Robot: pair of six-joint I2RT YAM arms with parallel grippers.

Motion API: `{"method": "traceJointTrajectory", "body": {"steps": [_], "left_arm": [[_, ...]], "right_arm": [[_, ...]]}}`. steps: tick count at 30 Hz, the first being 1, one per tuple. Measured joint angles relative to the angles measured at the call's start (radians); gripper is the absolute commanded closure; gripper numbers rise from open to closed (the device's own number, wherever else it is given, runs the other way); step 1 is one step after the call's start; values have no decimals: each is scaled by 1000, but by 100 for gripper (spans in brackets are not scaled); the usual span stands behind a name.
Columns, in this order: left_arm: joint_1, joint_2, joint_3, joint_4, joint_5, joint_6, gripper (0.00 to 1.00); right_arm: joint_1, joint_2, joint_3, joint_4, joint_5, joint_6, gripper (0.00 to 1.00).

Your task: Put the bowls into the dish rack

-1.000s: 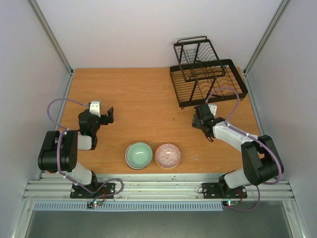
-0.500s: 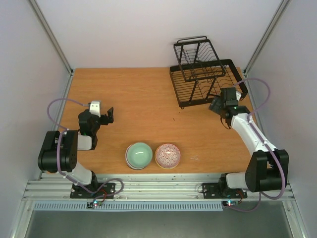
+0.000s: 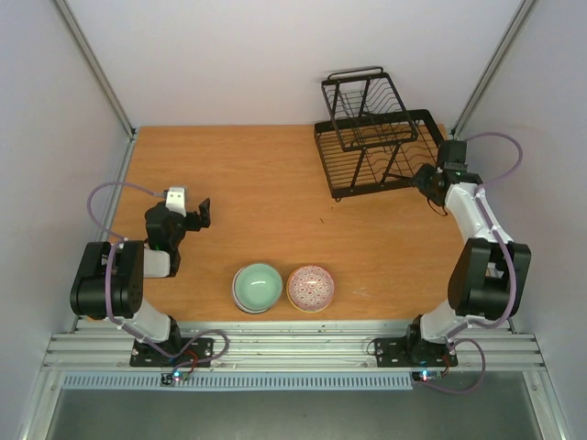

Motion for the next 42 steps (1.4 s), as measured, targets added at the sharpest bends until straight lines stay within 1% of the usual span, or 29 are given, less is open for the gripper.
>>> {"method": "traceJointTrajectory", "body": {"steps": [6,10,11,16,20,24,26,30,35,42], "left_arm": [[0,0,0,0,0,0,1],[0,0,0,0,0,0,1],[0,0,0,0,0,0,1],[0,0,0,0,2,0,1],[0,0,0,0,2,0,1],[0,0,0,0,2,0,1],[0,0,0,0,2,0,1],[0,0,0,0,2,0,1],[0,0,0,0,2,0,1],[0,0,0,0,2,0,1]], "right_arm": [[-27,145,146,13,-96,-16,70],[-31,227,246,19,-142,-42,96],[-31,252,277,21,-159,-46,98],[-51,381,390,57,-277,-56,99],[-81,448,400,109,-394,-25,99],[-99,516,426,151,-549,12,99],[-101,555,459,164,-626,29,99],[-87,587,501,155,-726,28,99],[-34,603,565,107,-805,-16,99],[45,621,566,58,-843,-60,99]]}}
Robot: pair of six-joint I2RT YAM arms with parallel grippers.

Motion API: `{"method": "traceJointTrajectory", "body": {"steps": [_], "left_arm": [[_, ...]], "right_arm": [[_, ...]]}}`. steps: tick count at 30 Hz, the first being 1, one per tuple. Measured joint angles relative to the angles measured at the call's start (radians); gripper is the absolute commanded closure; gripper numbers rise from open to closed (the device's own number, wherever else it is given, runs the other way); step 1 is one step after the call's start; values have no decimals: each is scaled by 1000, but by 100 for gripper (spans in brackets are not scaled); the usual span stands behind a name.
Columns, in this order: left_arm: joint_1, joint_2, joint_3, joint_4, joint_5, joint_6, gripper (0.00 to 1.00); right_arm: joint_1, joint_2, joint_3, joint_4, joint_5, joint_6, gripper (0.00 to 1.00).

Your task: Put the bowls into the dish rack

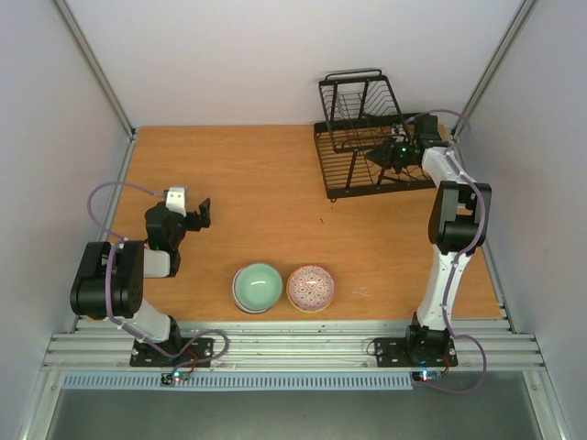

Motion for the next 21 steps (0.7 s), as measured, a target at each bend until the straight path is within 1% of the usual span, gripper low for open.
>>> {"method": "traceJointTrajectory", "body": {"steps": [13,21], "left_arm": [[0,0,0,0,0,0,1],[0,0,0,0,0,0,1]], "right_arm": [[101,-21,-106,-8,-4,-45,98],[208,-37,-170,-66,51,-63,98]]}}
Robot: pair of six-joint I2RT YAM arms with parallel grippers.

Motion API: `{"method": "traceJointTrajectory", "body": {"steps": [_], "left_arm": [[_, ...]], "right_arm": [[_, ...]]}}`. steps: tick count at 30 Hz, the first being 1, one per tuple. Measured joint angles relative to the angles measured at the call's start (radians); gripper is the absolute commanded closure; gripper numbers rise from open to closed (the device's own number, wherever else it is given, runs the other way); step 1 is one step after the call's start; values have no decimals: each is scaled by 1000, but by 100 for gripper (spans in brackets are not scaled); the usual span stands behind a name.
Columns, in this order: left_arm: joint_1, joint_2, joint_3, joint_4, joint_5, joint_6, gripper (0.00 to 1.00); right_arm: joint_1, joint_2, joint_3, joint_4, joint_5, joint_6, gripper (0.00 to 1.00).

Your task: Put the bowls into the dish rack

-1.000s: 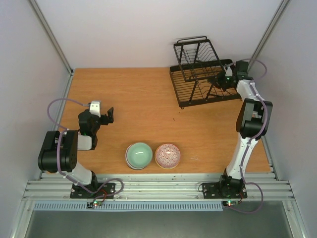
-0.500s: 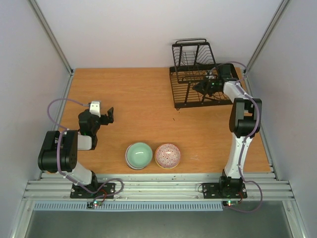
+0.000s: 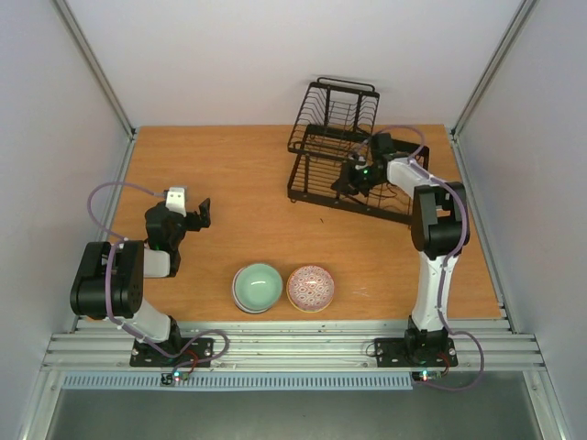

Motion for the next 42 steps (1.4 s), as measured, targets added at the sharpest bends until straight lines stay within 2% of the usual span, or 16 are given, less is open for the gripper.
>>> {"method": "traceJointTrajectory", "body": {"steps": [10,23,32,42], "left_arm": [[0,0,0,0,0,0,1],[0,0,0,0,0,0,1],[0,0,0,0,0,0,1],[0,0,0,0,0,0,1]], "right_arm": [[133,64,-4,-39,36,-20,98],[262,156,126,-65,19,-109,98],[370,251,278,-131,-6,-220,97],[455,398,554,-283,-6,-310,96]]}}
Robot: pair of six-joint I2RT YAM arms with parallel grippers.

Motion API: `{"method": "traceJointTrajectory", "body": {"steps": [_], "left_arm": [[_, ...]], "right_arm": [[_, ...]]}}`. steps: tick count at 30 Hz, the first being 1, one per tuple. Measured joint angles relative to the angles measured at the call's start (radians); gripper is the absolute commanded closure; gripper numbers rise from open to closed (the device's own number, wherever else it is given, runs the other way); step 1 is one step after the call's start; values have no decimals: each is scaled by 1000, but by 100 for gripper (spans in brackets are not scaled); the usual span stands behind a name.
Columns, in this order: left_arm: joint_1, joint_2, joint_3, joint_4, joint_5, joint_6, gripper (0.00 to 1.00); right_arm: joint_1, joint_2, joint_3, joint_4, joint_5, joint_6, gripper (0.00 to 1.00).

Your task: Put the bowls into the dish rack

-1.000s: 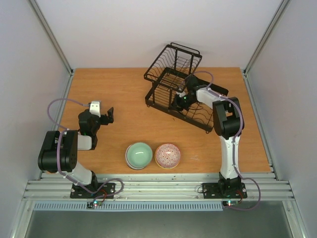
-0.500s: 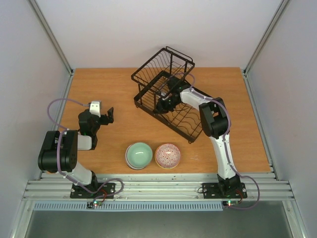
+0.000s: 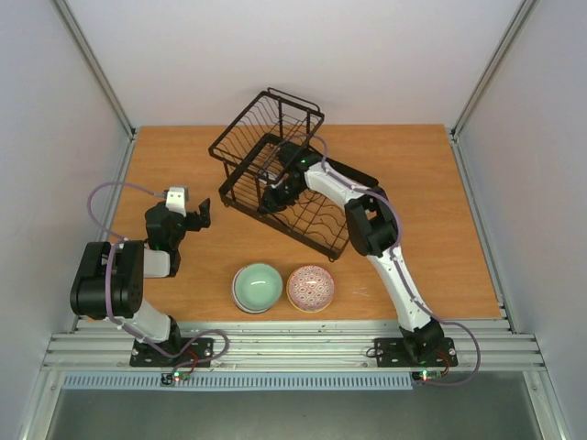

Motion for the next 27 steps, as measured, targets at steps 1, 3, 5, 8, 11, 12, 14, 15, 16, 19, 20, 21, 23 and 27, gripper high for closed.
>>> {"method": "traceJointTrajectory", "body": {"steps": [1,3,5,8,11,12,14,15,16,19,20,21,23,27], "left_arm": [[0,0,0,0,0,0,1],[0,0,0,0,0,0,1],[0,0,0,0,0,0,1],[0,0,0,0,0,0,1],[0,0,0,0,0,0,1],[0,0,0,0,0,0,1],[0,0,0,0,0,0,1],[0,0,0,0,0,0,1],[0,0,0,0,0,0,1],[0,0,0,0,0,0,1],[0,0,0,0,0,0,1],[0,0,0,0,0,0,1],[0,0,0,0,0,0,1],[0,0,0,0,0,0,1]], "right_arm": [[7,17,33,-19,0,-9,96],[19,51,98,-57,-3,-21,96],[32,79,150,-85,-3,-32,96],[48,106,204,-114,-3,-43,96],[61,114,224,-133,-1,-57,96],[66,114,226,-139,0,-62,96],[72,115,229,-151,1,-71,91],[74,115,230,-157,6,-76,85],[76,115,230,-162,10,-79,78],[81,101,227,-156,32,-86,72],[83,90,223,-158,49,-84,71],[83,79,219,-164,66,-81,68],[80,50,203,-196,110,-70,62],[63,0,124,-224,311,-42,49]]}}
